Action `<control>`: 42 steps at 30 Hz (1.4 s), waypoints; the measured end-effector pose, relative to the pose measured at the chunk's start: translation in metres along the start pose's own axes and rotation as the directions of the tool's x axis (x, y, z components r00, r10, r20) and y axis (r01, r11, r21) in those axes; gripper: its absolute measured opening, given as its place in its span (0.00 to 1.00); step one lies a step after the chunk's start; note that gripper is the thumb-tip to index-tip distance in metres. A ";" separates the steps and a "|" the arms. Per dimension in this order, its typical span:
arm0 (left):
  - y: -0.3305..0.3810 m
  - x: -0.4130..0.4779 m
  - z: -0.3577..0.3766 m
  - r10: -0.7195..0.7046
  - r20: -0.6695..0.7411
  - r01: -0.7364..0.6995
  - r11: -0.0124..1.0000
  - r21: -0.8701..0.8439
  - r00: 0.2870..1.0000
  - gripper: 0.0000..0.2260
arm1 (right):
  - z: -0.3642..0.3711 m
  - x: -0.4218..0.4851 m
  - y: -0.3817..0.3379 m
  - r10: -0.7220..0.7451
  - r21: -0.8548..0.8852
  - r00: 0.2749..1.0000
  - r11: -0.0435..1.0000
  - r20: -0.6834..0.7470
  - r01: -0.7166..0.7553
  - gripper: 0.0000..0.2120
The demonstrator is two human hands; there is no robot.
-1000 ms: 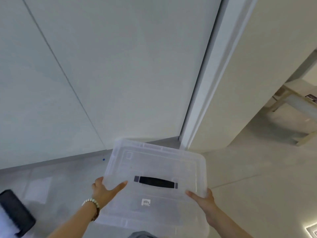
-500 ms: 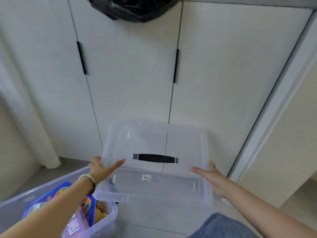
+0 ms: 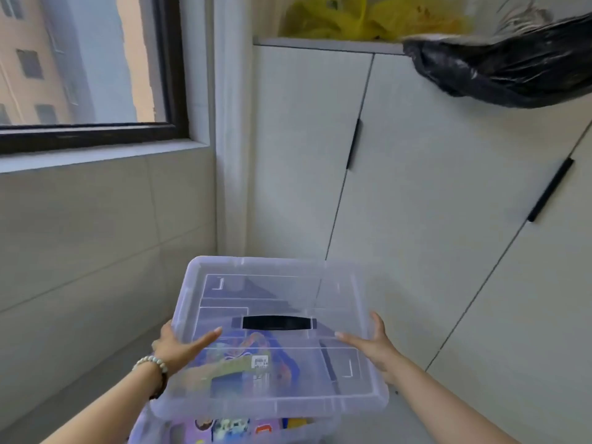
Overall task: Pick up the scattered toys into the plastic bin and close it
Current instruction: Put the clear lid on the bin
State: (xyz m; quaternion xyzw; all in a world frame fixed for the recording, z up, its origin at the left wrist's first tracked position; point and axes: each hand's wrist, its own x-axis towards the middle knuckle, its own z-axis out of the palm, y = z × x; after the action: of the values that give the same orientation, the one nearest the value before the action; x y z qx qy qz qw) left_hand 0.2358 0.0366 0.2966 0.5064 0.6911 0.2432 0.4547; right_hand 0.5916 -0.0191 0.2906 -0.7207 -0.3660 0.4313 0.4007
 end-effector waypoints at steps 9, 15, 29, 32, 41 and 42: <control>-0.094 0.054 -0.001 -0.229 -0.108 0.219 0.971 -0.098 0.967 0.58 | 0.092 0.076 0.020 0.146 -0.234 0.969 0.967 0.198 -0.098 0.72; -0.128 0.083 0.010 -0.170 -0.072 0.169 0.985 -0.019 0.983 0.39 | 0.111 0.090 0.054 0.177 -0.355 0.970 0.929 0.168 -0.108 0.75; -0.149 0.072 0.022 -0.162 -0.107 0.190 0.919 0.346 0.981 0.48 | 0.107 0.067 0.094 0.040 -0.395 0.997 0.919 0.073 -0.009 0.63; -0.155 0.078 0.020 -0.209 -0.134 0.236 0.943 0.235 0.969 0.42 | 0.103 0.071 0.095 0.083 -0.391 0.996 0.916 -0.021 -0.084 0.51; -0.174 0.094 0.018 -0.423 -0.163 0.433 0.901 0.029 0.891 0.35 | 0.099 0.068 0.115 0.288 -0.144 0.926 0.934 -0.243 -0.328 0.47; -0.175 0.093 0.018 -0.429 -0.167 0.440 0.897 0.036 0.888 0.35 | 0.098 0.067 0.117 0.258 -0.138 0.930 0.944 -0.261 -0.300 0.45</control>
State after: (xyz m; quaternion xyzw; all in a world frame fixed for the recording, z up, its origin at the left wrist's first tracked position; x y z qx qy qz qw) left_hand 0.1612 0.0554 0.1134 0.3348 0.8283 0.1486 0.4240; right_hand 0.5476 0.0166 0.1340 -0.8447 -0.2451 0.3602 0.3110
